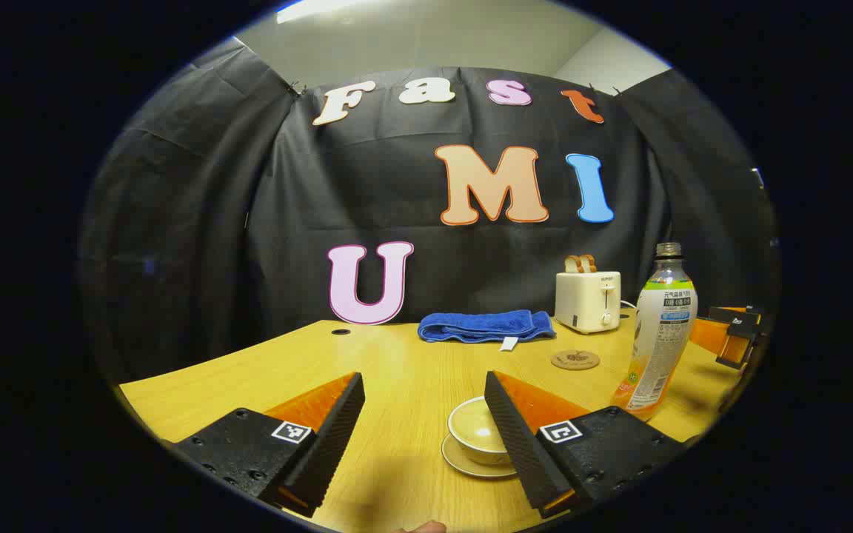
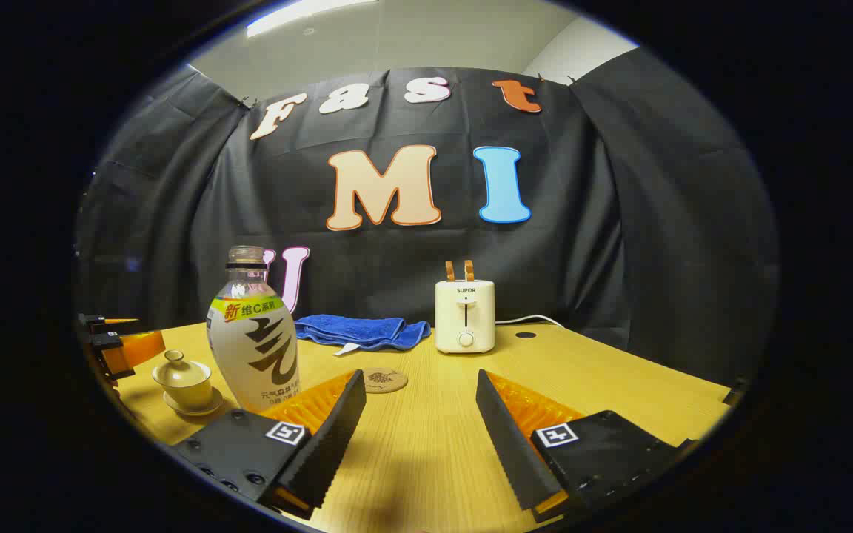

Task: Open the teacup lid with one hand, grasp the water bottle and pour water into the teacup with the other hand; after pouring, place the water bottle on the coaster and then close the teacup lid.

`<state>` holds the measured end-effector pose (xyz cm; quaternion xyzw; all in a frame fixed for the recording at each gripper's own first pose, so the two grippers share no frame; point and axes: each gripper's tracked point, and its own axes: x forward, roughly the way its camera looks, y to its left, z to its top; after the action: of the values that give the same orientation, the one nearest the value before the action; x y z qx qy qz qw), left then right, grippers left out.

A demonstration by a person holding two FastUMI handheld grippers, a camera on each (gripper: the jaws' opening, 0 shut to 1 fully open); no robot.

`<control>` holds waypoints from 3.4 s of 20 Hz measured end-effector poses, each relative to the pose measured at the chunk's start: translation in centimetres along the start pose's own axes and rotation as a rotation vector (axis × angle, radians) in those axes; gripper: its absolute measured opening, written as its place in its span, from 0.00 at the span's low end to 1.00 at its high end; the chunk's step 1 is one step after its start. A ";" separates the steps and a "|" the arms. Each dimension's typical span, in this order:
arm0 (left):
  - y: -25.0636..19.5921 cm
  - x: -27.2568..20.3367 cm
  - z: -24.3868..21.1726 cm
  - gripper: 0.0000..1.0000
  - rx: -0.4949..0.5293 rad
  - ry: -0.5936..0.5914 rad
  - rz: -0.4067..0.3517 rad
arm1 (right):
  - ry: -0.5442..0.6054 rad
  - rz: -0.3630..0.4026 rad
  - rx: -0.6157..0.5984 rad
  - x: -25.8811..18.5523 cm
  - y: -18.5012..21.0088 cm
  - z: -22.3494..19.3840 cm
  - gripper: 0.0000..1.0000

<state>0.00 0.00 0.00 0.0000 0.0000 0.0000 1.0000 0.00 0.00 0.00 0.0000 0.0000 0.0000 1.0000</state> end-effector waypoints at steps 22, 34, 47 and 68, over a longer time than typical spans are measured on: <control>0.2 0.2 0.0 0.96 -0.003 -0.002 0.019 | -0.001 0.026 0.002 0.7 0.8 0.0 0.96; -5.5 0.8 0.6 0.95 0.055 0.060 -0.156 | -0.002 0.026 0.002 0.7 0.7 0.0 0.96; -6.6 1.2 -2.8 0.66 0.102 0.255 -0.188 | -0.001 0.031 0.003 0.7 0.8 -0.1 0.92; -4.6 2.2 0.3 0.22 0.081 0.164 -0.116 | 0.000 0.056 0.002 0.5 1.5 -0.1 1.00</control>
<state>2.17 -4.64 0.26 0.0404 0.0818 -0.0579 0.9941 0.55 1.45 -0.09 0.0012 0.0000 0.0277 0.9996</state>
